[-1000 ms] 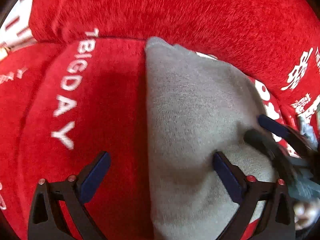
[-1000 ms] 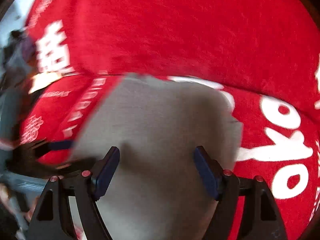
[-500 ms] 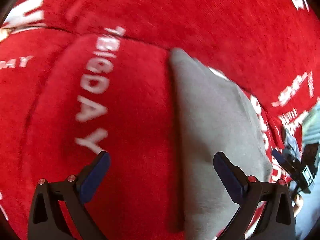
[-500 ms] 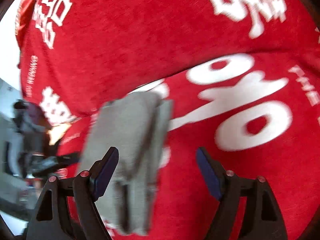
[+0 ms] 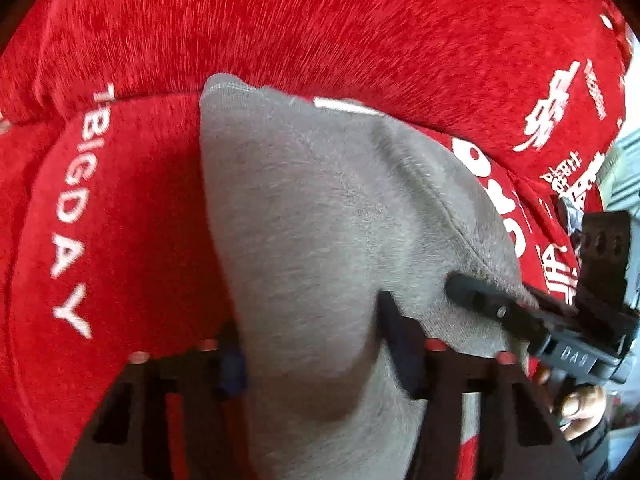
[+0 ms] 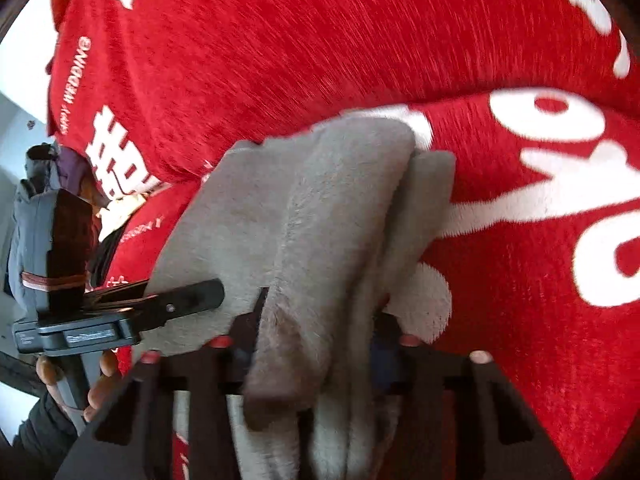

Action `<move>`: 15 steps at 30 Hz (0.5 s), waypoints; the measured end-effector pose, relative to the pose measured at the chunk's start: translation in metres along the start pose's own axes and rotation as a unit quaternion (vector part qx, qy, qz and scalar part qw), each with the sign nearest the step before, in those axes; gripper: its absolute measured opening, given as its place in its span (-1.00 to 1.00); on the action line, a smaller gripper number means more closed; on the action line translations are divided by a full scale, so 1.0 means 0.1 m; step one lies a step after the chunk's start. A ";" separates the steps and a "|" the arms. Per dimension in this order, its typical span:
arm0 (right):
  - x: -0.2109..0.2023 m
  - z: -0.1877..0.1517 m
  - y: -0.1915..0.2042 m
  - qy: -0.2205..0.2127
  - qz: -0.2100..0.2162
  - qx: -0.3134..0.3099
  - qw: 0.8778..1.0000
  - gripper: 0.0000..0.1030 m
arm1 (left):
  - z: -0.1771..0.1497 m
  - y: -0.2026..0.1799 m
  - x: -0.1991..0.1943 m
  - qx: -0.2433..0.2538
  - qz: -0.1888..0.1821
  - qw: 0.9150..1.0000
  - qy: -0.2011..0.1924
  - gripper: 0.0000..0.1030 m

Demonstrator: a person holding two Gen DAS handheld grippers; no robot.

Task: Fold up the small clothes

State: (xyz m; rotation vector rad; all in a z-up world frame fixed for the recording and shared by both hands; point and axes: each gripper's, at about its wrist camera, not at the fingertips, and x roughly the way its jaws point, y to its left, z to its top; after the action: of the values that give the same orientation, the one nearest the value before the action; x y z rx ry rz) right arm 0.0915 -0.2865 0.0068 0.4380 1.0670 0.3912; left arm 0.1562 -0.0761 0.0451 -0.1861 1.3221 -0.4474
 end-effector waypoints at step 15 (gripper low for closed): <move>-0.48 -0.56 0.95 -0.014 -0.025 -0.064 0.998 -0.30 | -0.70 0.05 -0.82 0.018 0.012 1.000 -0.020 -0.16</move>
State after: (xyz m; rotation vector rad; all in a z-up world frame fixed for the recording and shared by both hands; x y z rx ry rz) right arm 0.0111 -0.2216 0.0693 0.3017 1.0179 0.4044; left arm 0.0754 -0.0284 0.0991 -0.1492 1.2742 -0.4446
